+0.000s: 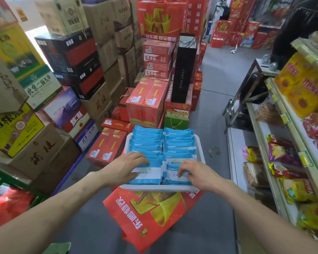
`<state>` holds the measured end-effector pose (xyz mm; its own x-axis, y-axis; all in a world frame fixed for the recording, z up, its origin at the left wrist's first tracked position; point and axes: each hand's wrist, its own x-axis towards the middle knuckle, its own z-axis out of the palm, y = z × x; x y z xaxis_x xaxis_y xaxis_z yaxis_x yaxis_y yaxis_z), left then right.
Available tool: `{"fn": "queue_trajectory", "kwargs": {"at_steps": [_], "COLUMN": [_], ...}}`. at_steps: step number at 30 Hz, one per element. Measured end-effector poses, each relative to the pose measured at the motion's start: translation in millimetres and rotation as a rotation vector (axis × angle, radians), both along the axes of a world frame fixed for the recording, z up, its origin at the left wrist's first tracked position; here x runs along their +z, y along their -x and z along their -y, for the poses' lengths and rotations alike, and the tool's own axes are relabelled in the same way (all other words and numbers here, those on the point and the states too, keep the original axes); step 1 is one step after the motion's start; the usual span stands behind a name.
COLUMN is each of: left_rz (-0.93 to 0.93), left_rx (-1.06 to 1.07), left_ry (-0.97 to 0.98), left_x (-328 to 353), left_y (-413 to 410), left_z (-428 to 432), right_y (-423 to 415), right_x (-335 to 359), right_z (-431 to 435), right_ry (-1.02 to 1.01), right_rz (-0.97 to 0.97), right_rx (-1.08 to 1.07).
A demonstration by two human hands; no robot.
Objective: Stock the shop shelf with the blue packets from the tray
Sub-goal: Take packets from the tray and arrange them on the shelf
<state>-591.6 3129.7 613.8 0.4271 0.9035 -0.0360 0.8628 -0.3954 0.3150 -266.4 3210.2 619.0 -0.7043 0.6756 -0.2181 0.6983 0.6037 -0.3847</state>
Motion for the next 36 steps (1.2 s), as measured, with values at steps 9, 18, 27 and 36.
{"fn": "queue_trajectory", "kwargs": {"at_steps": [9,18,27,36], "left_rz": [0.056,0.174,0.215,0.243], "left_rx": [-0.063,-0.076,-0.305,-0.659], "left_ry": [0.302,0.31,0.127,-0.098], "left_x": [21.1,28.5,153.1,288.4], "left_y": [-3.3,-4.4,-119.2,-372.0], "left_z": [-13.8,-27.4,-157.9,-247.2], "right_y": [-10.7,-24.0,-139.4,-340.4], "right_x": [4.4,21.2,147.6,325.7], "right_z": [-11.1,-14.7,-20.5,21.9], "right_ry": [0.115,0.08,-0.171,-0.489], "right_rz": [-0.081,-0.195,-0.293,-0.102], "right_rx": [-0.064,-0.103,-0.332,-0.656]}}
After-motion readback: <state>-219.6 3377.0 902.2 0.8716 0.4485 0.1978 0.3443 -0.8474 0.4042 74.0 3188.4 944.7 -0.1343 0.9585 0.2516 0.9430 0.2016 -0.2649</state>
